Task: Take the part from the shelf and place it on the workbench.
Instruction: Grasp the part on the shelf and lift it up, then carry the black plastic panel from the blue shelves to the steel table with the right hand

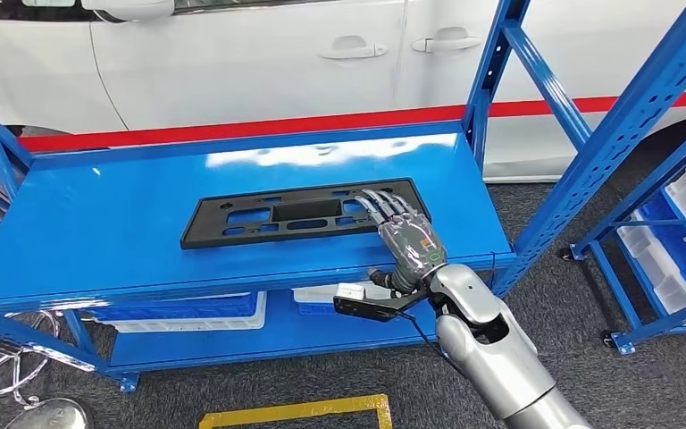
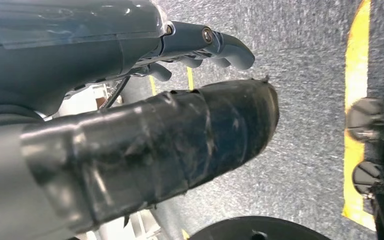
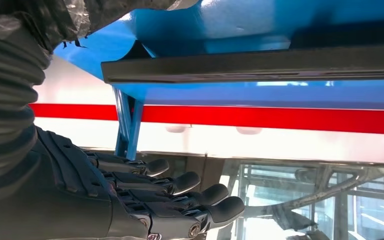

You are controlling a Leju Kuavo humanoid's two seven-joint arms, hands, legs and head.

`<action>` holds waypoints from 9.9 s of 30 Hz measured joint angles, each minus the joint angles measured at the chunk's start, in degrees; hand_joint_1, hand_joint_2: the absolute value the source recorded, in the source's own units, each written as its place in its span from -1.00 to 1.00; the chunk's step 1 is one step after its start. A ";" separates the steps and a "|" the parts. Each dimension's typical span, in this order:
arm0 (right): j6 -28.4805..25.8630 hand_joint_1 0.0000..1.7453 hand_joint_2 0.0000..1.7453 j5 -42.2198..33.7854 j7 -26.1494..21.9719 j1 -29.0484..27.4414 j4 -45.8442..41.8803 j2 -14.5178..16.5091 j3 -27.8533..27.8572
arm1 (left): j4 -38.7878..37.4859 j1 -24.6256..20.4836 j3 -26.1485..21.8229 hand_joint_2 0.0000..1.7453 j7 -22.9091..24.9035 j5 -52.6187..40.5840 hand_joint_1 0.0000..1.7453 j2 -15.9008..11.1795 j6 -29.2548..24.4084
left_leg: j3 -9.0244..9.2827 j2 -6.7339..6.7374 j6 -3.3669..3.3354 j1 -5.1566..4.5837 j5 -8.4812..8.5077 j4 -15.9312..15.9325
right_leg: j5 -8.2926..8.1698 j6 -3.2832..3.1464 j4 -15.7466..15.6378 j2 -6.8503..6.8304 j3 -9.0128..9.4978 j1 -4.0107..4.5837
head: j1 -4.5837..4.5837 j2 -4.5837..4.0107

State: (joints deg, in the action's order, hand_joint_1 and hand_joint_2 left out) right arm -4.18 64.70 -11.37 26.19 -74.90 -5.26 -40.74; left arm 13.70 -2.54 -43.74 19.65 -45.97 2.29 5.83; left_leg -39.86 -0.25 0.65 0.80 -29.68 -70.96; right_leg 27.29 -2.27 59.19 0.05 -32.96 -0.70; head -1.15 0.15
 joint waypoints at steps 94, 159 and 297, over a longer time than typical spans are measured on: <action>6.68 1.00 1.00 -9.23 -4.54 4.77 6.13 0.34 3.67 | 2.32 -0.79 -14.72 1.00 -3.91 -8.01 -1.00 1.44 -0.32 | 3.19 0.23 -0.04 0.17 2.18 5.72 | -0.81 0.32 -0.80 -0.01 0.13 -0.01 | -0.07 0.00; 8.89 1.00 1.00 -20.36 -1.08 6.60 -16.92 -1.33 -4.76 | 2.89 -1.11 -19.41 1.00 -1.79 -16.45 -1.00 -3.68 3.06 | 13.99 0.09 -1.11 -0.94 -1.62 14.02 | -7.00 0.68 0.31 -0.79 -6.82 0.74 | -0.07 0.00; 11.52 1.00 1.00 -22.01 2.61 4.78 -17.10 -9.61 4.22 | 6.08 0.24 -24.83 1.00 -6.35 -26.21 -1.00 -0.78 8.34 | 7.54 0.87 -0.33 -0.14 2.45 12.39 | 0.10 2.75 1.26 -0.20 -1.34 -0.23 | 0.00 0.00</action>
State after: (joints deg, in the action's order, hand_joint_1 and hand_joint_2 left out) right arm 7.34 42.69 -8.76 30.97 -92.00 -14.87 -36.52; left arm 19.78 -2.30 -68.57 13.30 -72.17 1.52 14.17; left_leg -32.31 0.62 0.32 0.66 -27.22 -58.57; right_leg 27.39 0.48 60.45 -0.14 -34.30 -0.93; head -1.15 0.15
